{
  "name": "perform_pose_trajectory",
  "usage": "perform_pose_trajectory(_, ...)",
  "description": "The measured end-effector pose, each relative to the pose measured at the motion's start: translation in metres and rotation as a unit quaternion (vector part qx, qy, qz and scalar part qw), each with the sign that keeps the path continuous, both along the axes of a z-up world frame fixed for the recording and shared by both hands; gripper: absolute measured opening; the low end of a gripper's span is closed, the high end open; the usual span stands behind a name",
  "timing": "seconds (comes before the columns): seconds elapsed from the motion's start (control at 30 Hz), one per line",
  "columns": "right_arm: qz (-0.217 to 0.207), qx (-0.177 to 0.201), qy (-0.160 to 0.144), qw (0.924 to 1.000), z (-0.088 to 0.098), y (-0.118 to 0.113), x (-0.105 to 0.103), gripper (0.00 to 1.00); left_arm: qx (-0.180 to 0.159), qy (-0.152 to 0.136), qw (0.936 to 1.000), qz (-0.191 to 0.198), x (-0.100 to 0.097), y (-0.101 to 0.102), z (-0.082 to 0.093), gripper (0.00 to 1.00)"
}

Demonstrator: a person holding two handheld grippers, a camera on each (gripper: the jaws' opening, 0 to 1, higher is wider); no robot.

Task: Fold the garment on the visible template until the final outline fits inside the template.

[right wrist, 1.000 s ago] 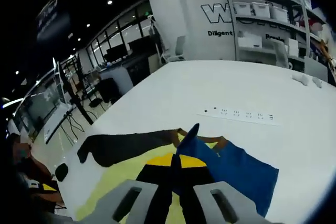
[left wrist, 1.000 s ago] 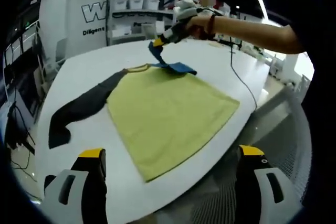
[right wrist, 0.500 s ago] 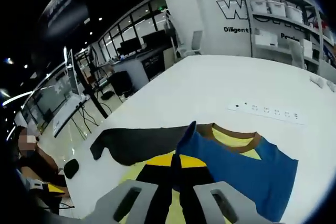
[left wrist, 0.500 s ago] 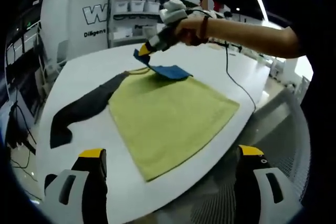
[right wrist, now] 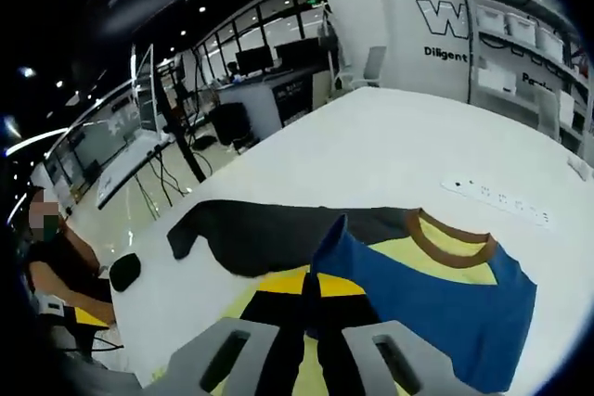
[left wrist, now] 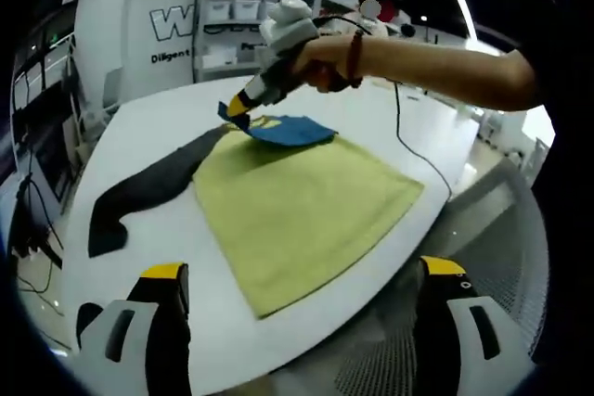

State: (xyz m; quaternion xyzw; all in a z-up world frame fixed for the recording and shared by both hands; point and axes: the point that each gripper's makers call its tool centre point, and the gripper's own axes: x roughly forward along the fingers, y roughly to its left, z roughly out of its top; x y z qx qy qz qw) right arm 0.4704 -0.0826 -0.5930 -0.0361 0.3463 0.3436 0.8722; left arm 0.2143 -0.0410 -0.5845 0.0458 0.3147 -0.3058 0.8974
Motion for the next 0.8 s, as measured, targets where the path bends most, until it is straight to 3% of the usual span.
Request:
perform_pose_trajectory(0.33,0.017,-0.032,0.029,0.9989,-0.039,0.006,-0.008,0.00,0.000,0.001,1.0000,0.004,0.000,0.002,-0.001,0.97)
perform_pose_trajectory(0.63,0.044,-0.025,0.026,0.9984,-0.059,0.012,-0.013,0.00,-0.001,-0.001,0.9999,0.012,-0.001,0.009,-0.003,0.98)
perform_pose_trajectory(0.8,0.029,-0.004,0.042,0.9987,-0.066,0.014,-0.010,0.00,-0.006,-0.004,0.9998,0.018,0.003,0.009,-0.002,0.98)
